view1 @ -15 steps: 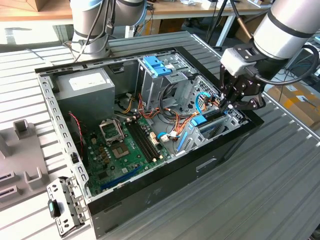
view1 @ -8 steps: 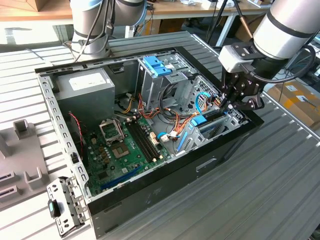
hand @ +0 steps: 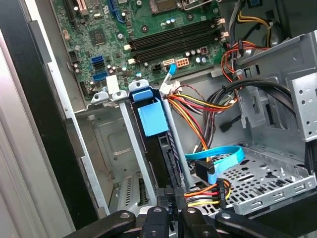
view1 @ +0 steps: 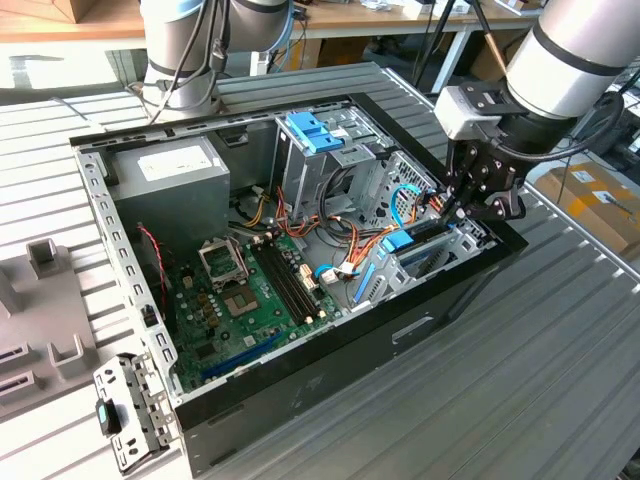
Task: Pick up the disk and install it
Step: 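Insert the first disk wire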
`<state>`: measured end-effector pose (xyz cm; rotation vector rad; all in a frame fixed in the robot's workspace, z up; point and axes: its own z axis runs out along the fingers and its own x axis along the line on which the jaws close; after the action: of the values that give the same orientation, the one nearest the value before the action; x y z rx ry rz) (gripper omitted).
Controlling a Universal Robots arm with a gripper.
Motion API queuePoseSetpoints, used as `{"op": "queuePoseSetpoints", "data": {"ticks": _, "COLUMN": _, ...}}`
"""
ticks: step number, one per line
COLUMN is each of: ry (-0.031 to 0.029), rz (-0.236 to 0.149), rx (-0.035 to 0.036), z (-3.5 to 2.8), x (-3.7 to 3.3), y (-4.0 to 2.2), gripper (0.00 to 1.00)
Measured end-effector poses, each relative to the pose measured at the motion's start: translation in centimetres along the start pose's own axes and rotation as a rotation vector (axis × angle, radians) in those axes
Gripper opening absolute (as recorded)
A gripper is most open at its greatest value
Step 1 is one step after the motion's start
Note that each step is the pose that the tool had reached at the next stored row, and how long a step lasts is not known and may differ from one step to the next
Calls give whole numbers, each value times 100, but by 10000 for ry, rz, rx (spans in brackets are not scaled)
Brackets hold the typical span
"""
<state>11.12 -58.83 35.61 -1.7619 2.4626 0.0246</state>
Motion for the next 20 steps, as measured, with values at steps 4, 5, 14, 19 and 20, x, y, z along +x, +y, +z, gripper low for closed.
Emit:
{"op": "queuePoseSetpoints", "data": {"ticks": 4, "ry": 21, "rz": 407, "rx": 41, "z": 2, "x": 0, "y": 0, "gripper": 17}}
{"op": "queuePoseSetpoints", "data": {"ticks": 5, "ry": 26, "rz": 497, "rx": 50, "z": 2, "x": 0, "y": 0, "gripper": 17}}
{"op": "queuePoseSetpoints", "data": {"ticks": 14, "ry": 40, "rz": 725, "rx": 75, "z": 1, "x": 4, "y": 7, "gripper": 17}}
{"op": "queuePoseSetpoints", "data": {"ticks": 19, "ry": -5, "rz": -100, "rx": -10, "z": 0, "x": 14, "y": 20, "gripper": 17}}
{"op": "queuePoseSetpoints", "data": {"ticks": 20, "ry": -13, "rz": -256, "rx": -26, "z": -1, "x": 15, "y": 21, "gripper": 17}}
